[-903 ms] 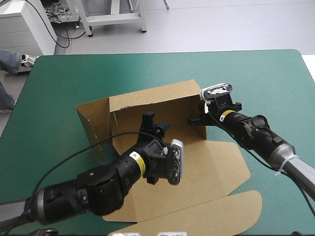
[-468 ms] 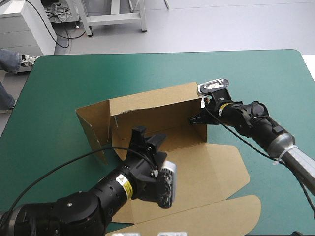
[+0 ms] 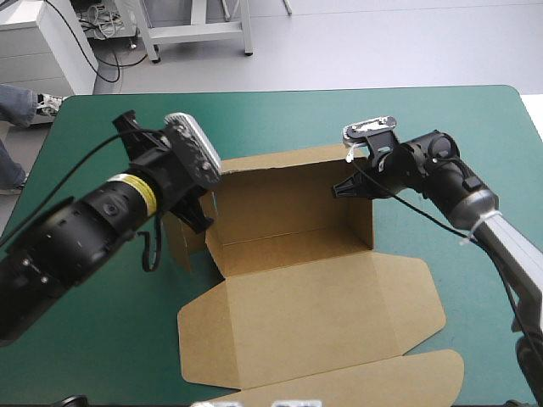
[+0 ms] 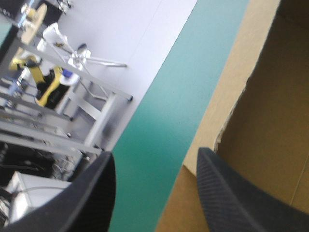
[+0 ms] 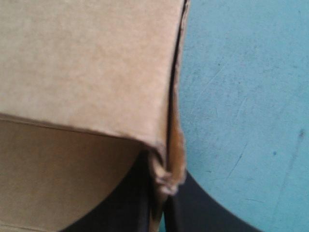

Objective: Fold the box

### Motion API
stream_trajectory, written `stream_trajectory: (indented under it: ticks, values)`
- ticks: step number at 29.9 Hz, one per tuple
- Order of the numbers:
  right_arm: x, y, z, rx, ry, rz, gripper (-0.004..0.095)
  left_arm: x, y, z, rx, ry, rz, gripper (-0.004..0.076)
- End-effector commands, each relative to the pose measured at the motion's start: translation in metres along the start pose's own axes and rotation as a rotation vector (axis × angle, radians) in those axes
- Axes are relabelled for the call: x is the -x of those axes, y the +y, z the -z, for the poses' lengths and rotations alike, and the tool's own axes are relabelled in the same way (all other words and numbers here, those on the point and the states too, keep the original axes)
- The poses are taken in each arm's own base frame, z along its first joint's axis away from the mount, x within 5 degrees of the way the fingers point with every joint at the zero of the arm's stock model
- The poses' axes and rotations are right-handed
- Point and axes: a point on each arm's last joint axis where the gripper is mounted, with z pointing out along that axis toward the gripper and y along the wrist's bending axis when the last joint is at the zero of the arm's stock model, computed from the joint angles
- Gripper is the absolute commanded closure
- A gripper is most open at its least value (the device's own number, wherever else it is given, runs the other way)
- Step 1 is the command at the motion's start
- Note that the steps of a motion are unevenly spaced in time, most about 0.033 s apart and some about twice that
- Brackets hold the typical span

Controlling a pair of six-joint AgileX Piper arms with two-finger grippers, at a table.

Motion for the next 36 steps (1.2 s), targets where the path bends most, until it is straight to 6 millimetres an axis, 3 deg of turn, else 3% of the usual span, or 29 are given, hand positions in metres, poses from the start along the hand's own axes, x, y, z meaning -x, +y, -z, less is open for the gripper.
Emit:
stream_trajectory:
  ticks: [1,6,9,16,21,26,31,36]
  values:
    - [0.021,-0.018,-0.001,-0.051,0.003,0.026,0.093,-0.012,0.033,0.014,0.013,-0.042,0.147,0.036]
    - [0.033,-0.025,-0.044,-0.055,0.095,0.04,0.093,-0.044,0.054,0.014,-0.028,-0.005,0.36,0.036]
    - [0.037,-0.025,-0.065,-0.046,0.124,0.047,0.093,-0.068,0.05,0.018,-0.072,0.003,0.445,0.036]
    - [0.035,-0.023,-0.097,-0.018,0.175,0.059,0.093,-0.121,-0.007,0.048,-0.093,-0.018,0.559,0.0469]
    - [0.035,-0.023,-0.107,-0.018,0.176,0.061,0.093,-0.144,-0.062,0.098,-0.013,-0.172,0.593,0.0548]
    - [0.037,-0.023,-0.108,-0.019,0.15,0.062,0.093,-0.163,-0.102,0.135,0.069,-0.293,0.606,0.0729]
    - [0.037,-0.023,-0.108,-0.019,0.146,0.065,0.093,-0.189,-0.127,0.142,0.092,-0.2,0.733,0.0731]
    - [0.04,-0.023,-0.106,-0.02,0.132,0.065,0.093,-0.201,-0.129,0.141,0.165,-0.137,0.745,0.0731]
